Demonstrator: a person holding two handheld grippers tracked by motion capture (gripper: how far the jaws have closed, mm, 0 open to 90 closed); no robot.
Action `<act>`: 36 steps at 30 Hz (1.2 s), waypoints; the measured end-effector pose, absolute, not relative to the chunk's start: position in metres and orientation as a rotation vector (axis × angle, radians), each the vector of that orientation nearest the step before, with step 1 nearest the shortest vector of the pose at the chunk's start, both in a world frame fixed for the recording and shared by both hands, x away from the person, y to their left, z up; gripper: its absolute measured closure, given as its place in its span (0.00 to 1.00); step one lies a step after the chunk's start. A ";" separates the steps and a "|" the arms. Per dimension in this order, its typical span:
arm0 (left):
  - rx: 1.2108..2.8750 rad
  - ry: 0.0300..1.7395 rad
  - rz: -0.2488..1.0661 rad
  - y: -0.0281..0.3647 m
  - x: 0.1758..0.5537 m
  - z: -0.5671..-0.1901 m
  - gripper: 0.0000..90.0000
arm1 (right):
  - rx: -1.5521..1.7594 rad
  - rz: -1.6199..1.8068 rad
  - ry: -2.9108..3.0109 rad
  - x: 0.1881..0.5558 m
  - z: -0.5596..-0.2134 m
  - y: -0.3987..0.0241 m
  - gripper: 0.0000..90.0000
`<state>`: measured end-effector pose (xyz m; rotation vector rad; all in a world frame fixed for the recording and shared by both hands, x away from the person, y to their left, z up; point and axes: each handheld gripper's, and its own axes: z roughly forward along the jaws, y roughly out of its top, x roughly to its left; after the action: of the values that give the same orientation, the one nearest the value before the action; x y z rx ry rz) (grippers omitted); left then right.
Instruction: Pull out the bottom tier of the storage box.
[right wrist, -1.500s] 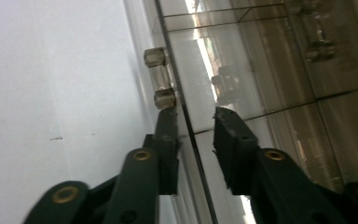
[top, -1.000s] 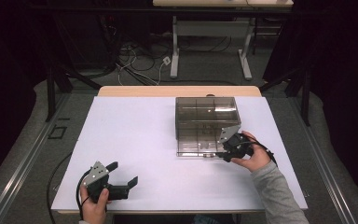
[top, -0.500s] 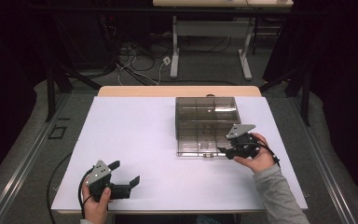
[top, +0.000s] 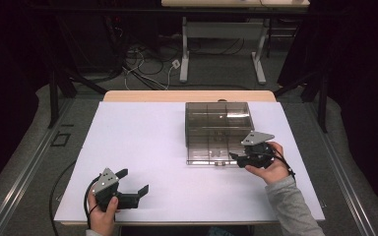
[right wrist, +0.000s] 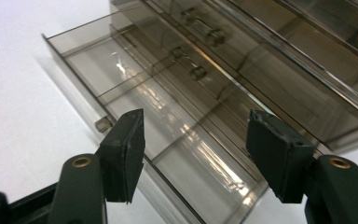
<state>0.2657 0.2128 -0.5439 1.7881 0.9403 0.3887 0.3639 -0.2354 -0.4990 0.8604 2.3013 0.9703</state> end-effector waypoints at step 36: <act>1.796 0.937 0.391 0.212 0.266 -0.543 0.00 | 1.291 1.061 2.041 0.372 -0.503 -0.291 0.35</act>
<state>0.2657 0.2119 -0.5435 1.7963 0.9366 0.3915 0.3724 -0.2909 -0.5031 1.2906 2.0410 1.0612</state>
